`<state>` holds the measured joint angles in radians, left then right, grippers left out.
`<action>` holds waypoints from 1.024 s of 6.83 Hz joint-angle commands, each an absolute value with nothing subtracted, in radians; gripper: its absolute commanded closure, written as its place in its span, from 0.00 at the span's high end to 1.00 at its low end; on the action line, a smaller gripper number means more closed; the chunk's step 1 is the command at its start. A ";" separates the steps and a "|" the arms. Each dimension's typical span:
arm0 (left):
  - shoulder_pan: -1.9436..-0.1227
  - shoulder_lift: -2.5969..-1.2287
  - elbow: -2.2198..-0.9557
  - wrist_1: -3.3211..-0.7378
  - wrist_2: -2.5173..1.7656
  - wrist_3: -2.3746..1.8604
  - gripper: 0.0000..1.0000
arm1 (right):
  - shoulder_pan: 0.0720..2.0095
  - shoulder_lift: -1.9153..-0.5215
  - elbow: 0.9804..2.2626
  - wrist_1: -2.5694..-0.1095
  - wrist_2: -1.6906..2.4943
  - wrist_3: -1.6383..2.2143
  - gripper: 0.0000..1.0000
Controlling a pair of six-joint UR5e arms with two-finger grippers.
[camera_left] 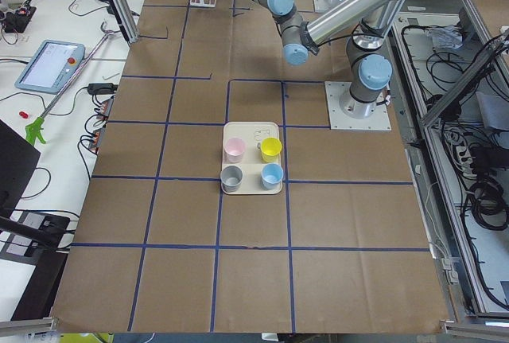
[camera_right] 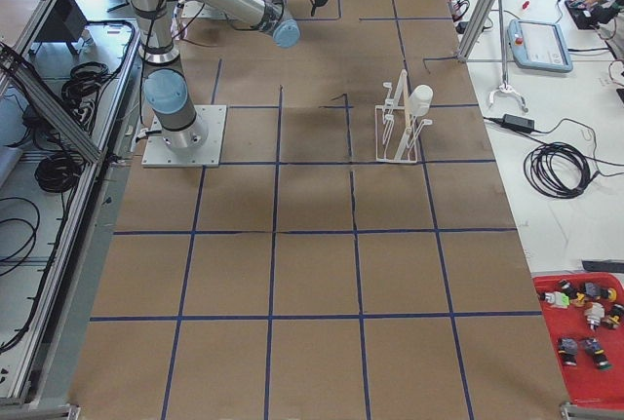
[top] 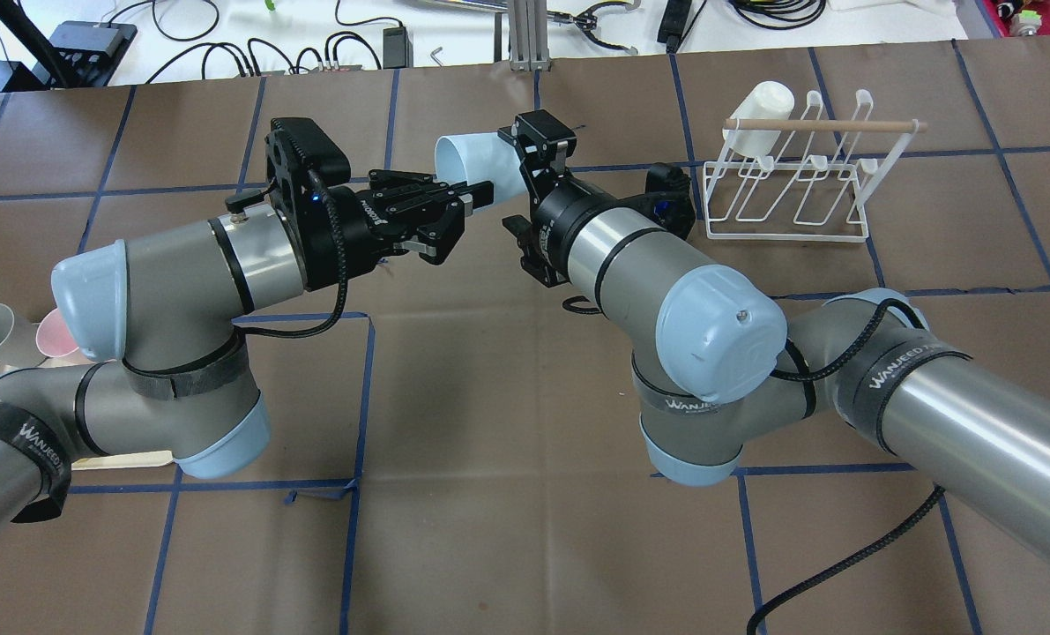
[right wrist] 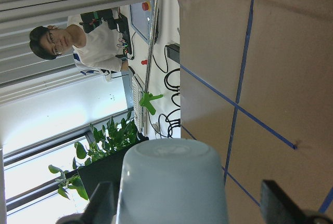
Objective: Transfer IKEA cup to right arm and place on rack
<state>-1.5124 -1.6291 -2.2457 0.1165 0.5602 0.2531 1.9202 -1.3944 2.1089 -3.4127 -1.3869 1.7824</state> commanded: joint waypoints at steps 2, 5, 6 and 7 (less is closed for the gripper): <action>-1.513 -1.631 -2.243 0.117 0.563 0.242 0.00 | 1.922 -1.379 2.091 -3.405 -1.387 1.781 0.99; -1.513 -1.632 -2.243 0.117 0.563 0.242 0.00 | 1.924 -1.358 2.051 -3.404 -1.388 1.787 0.99; -1.513 -1.631 -2.243 0.117 0.561 0.242 0.00 | 1.924 -1.344 2.037 -3.404 -1.388 1.787 0.99; -1.513 -1.631 -2.243 0.117 0.561 0.242 0.00 | 1.924 -1.338 2.030 -3.404 -1.388 1.787 0.99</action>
<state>-1.5125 -1.6312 -2.2427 0.1166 0.5618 0.2424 1.9236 -1.3467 2.0404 -3.4041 -1.3881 1.7868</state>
